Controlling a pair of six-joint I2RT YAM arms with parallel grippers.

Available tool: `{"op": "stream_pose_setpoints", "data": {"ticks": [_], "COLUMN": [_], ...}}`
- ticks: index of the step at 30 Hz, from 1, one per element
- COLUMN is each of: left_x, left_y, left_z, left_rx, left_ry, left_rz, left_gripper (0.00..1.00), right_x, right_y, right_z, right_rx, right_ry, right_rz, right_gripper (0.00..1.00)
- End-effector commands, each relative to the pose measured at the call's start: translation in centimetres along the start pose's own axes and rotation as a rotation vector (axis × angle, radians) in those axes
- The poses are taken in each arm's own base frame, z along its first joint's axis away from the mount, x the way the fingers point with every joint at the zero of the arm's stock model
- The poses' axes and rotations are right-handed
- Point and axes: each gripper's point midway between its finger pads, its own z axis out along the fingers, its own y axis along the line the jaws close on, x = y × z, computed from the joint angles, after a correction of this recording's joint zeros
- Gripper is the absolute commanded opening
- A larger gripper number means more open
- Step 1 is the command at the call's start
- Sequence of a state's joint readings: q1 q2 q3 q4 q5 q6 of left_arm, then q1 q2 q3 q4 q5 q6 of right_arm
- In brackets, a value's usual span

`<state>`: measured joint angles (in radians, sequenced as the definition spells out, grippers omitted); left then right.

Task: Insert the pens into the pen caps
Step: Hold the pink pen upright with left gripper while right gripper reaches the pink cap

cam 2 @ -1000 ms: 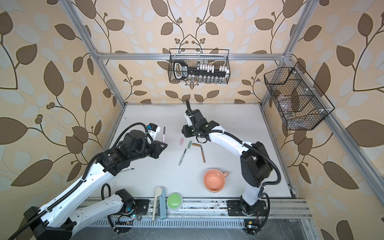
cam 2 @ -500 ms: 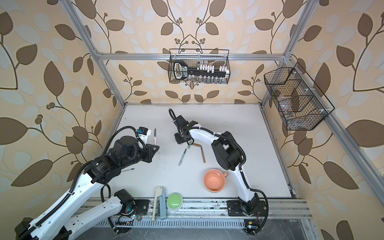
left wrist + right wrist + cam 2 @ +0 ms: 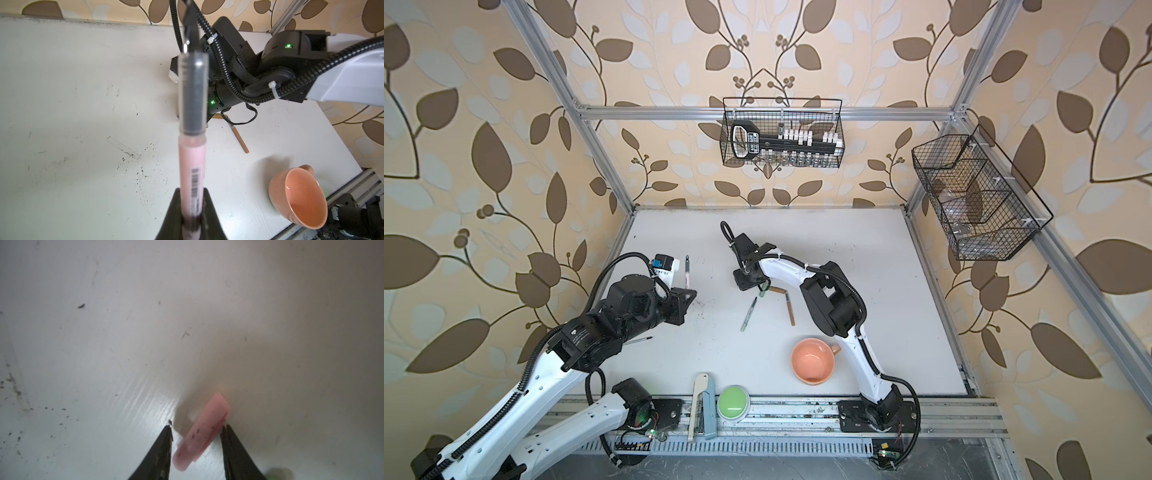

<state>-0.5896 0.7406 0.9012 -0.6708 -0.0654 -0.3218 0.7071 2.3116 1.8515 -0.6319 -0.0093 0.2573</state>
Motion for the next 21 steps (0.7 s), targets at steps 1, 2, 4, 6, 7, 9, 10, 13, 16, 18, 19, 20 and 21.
{"op": "stream_pose_setpoints", "data": {"ticks": [1,2,4,6,7,9,10,13,16,18,19,20,21], "left_x": [-0.6,-0.5,-0.4,-0.3,-0.2,-0.2,-0.2,0.0,0.1,0.1,0.1,0.1,0.2], "left_y": [0.5,0.5,0.7,0.8,0.8,0.8,0.9,0.9,0.8,0.7,0.7,0.7,0.7], "left_z": [-0.6,-0.6,-0.5,-0.3,-0.2,-0.1,0.1,0.5,0.9,0.9,1.0,1.0,1.0], "left_rx": [-0.027,-0.029,-0.039,-0.046,-0.048,-0.050,-0.054,-0.058,-0.056,-0.054,-0.053,-0.051,-0.051], "left_ry": [-0.032,-0.029,-0.023,-0.018,-0.016,-0.014,-0.012,0.004,0.017,0.019,0.019,0.020,0.020], "left_rz": [-0.011,-0.010,-0.010,-0.011,-0.012,-0.010,-0.010,-0.010,-0.007,-0.007,-0.008,-0.007,-0.007], "left_gripper": [0.07,0.07,0.07,0.07,0.07,0.07,0.07,0.07,0.07,0.07,0.07,0.07,0.06], "right_x": [0.3,0.0,-0.3,-0.5,-0.5,-0.6,-0.5,-0.4,-0.2,0.0,0.2,0.2,0.2], "right_y": [1.0,1.3,1.4,1.4,1.2,0.9,0.7,0.8,1.3,1.7,1.7,1.5,1.4], "right_z": [1.0,0.9,0.9,0.6,0.3,-0.3,-0.6,-1.5,-1.9,-1.8,-1.6,-1.5,-1.3], "right_rx": [-0.022,-0.030,-0.028,-0.023,-0.009,0.018,0.038,0.084,0.107,0.110,0.119,0.133,0.146], "right_ry": [0.025,0.018,0.013,0.012,0.013,0.014,0.014,0.018,0.028,0.035,0.042,0.046,0.050], "right_rz": [-0.029,-0.036,-0.048,-0.063,-0.069,-0.090,-0.104,-0.152,-0.197,-0.220,-0.226,-0.230,-0.233], "right_gripper": [0.41,0.41,0.41,0.41,0.41,0.41,0.41,0.39,0.37,0.35,0.35,0.33,0.32]}}
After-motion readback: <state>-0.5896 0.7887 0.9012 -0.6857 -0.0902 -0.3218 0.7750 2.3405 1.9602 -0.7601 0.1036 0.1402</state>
